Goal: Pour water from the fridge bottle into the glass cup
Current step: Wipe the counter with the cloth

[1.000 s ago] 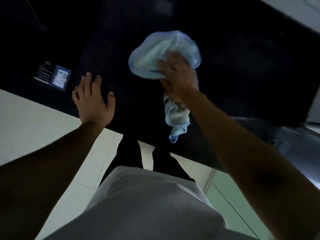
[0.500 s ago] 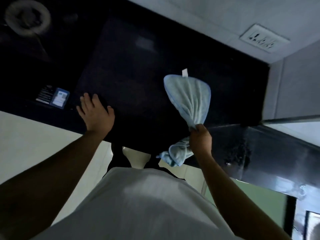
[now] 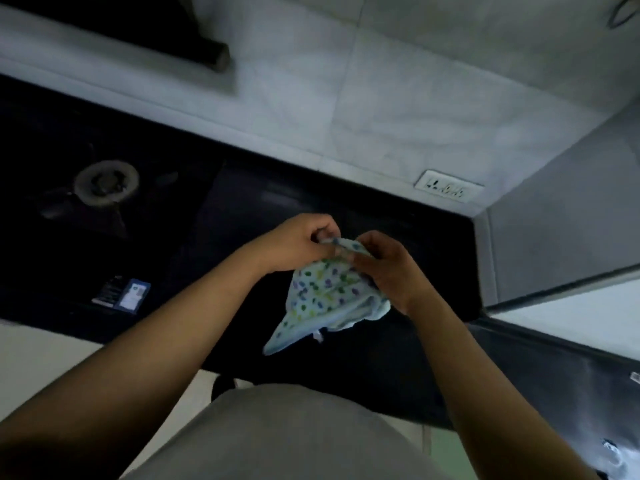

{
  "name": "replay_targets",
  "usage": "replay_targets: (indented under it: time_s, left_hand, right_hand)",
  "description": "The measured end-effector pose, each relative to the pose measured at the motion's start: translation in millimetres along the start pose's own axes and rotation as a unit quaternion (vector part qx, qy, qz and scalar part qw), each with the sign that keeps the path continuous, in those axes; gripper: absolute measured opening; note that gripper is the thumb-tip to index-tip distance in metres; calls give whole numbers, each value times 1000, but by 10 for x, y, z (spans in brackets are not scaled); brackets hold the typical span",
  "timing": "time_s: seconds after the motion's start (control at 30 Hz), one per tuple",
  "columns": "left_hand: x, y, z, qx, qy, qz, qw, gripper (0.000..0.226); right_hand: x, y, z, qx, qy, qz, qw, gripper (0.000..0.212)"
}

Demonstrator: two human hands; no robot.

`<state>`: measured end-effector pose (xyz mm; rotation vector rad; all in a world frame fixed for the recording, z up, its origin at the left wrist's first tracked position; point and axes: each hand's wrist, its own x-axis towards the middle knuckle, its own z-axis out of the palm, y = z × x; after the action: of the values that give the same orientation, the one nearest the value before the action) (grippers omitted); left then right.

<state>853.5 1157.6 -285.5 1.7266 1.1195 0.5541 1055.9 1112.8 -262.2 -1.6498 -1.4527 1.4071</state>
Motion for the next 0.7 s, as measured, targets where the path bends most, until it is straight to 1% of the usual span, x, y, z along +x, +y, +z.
replay_targets:
  time_s: [0.03, 0.1, 0.23, 0.3, 0.37, 0.43, 0.53, 0.6, 0.7]
  left_hand:
    - [19, 101, -98, -7, -6, 4, 1000, 9]
    - [68, 350, -286, -8, -14, 22, 1000, 6]
    - [188, 777, -553, 72, -18, 49, 996, 7]
    - [252, 948, -630, 100, -10, 61, 993, 5]
    - [322, 1115, -713, 124, 4, 75, 989, 6]
    - [438, 1335, -825, 144, 20, 93, 985, 7]
    - [675, 1676, -1000, 173, 50, 117, 977, 11]
    - [872, 1916, -1116, 204, 80, 123, 968, 14]
    - [1166, 2246, -1296, 246, 119, 139, 952, 13]
  right_hand:
    - [-3, -88, -81, -57, 21, -26, 998, 9]
    - [-18, -266, -229, -116, 45, -66, 990, 6]
    - [-22, -505, -476, -222, 67, -127, 964, 2]
    - [-16, -549, -594, -260, 99, -145, 950, 4]
    - [-13, -583, -702, -297, 145, -177, 927, 6]
    - [-22, -667, -809, -298, 194, -224, 908, 12]
    - [18, -936, -976, -260, 253, -267, 893, 14]
    - [120, -1191, -1144, -215, 278, -257, 900, 15]
    - [359, -1559, -1472, -156, 277, -225, 921, 16]
